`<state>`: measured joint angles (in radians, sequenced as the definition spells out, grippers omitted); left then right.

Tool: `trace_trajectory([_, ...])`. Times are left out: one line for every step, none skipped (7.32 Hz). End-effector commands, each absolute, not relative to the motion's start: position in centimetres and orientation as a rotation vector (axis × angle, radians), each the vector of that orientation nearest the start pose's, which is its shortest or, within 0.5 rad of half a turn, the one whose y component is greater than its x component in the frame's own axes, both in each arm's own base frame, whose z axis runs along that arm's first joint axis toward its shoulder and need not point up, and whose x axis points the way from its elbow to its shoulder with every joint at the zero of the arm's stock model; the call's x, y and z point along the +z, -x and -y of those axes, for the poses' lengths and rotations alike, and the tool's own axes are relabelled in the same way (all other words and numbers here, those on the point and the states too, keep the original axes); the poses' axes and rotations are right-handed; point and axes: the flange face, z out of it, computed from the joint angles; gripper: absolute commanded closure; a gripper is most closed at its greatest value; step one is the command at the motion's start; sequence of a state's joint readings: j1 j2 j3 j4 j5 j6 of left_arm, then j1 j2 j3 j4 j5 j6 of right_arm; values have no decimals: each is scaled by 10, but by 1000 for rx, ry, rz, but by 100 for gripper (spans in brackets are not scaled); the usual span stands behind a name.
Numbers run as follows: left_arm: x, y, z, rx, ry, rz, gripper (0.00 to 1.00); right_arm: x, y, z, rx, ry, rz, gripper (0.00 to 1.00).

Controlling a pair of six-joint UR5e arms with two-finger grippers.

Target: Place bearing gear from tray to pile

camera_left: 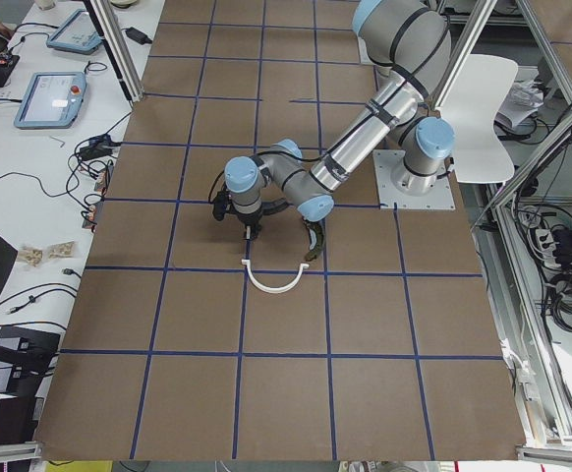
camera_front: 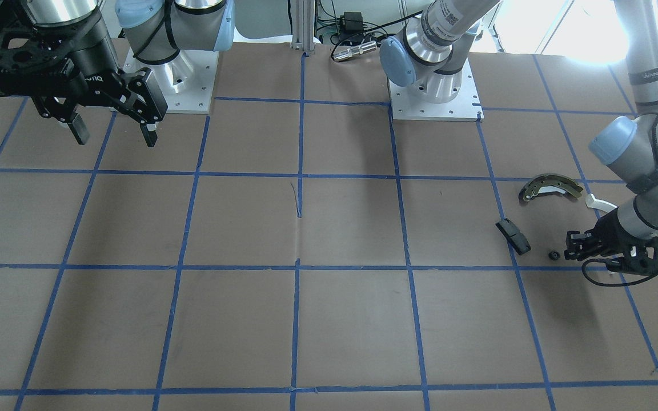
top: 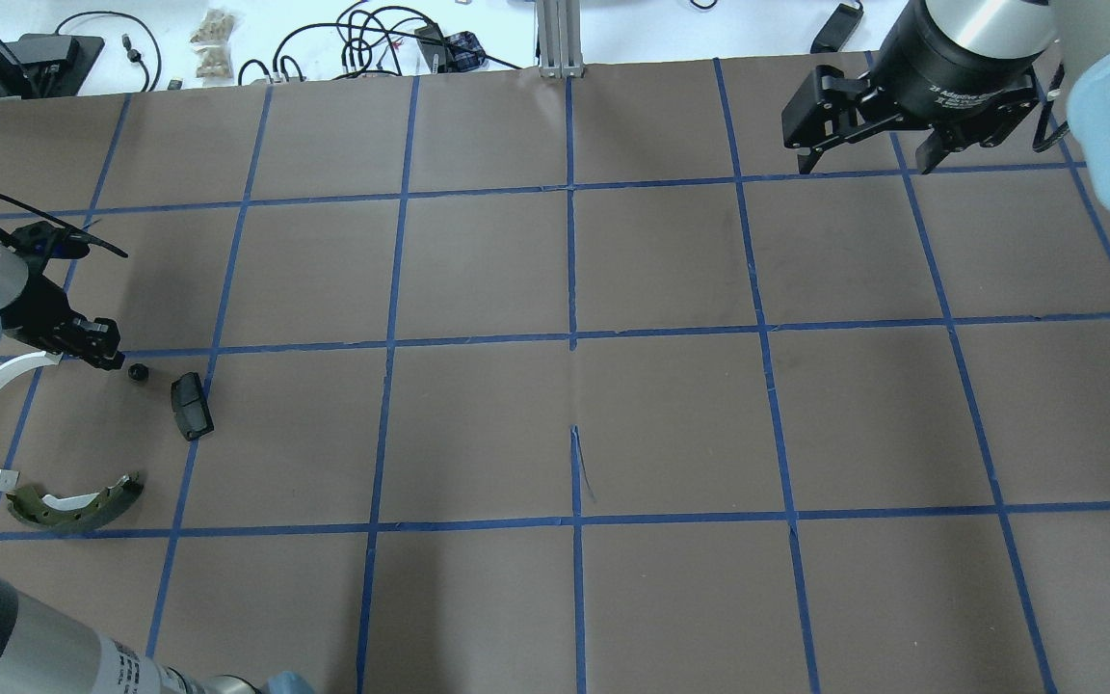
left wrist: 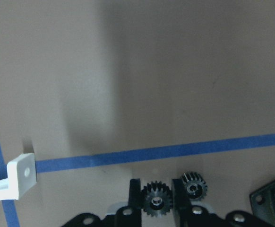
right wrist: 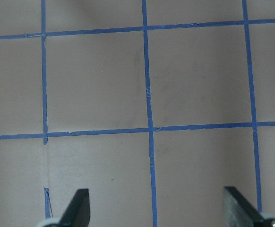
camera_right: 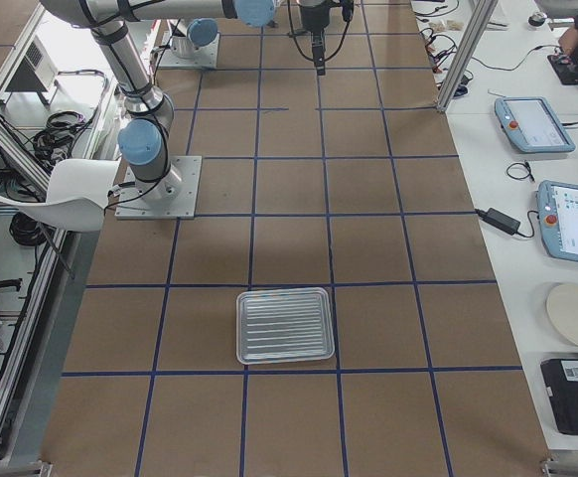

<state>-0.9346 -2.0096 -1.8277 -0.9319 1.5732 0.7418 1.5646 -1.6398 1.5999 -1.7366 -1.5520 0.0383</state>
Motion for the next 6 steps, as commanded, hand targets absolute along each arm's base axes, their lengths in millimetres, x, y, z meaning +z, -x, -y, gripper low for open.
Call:
trace_trajectory([192,-232,542,68,-161,-3172,30,524,-132,481,-317,-66,-3102,0])
trace_trajectory([204,-222,545,60,-163,-3159,30,524,-132,481,-317,-66,-3103,0])
trace_trajectory([222,-202,553,23,-185,-3137,27,524,-132,481,-315,-66,-3103,0])
trace_trajectory([244,-165,562,-2,-182,-3116,27,525,-132,480,-315,-66,-3103,0])
trace_trajectory([268,-113,567,-24,-138,-3108,26,524,-132,481,-312,-66,-3104,0])
trace_trajectory([295,-65,569,-86,-179,-3090,20,524,-132,481,-312,-66,-3104,0])
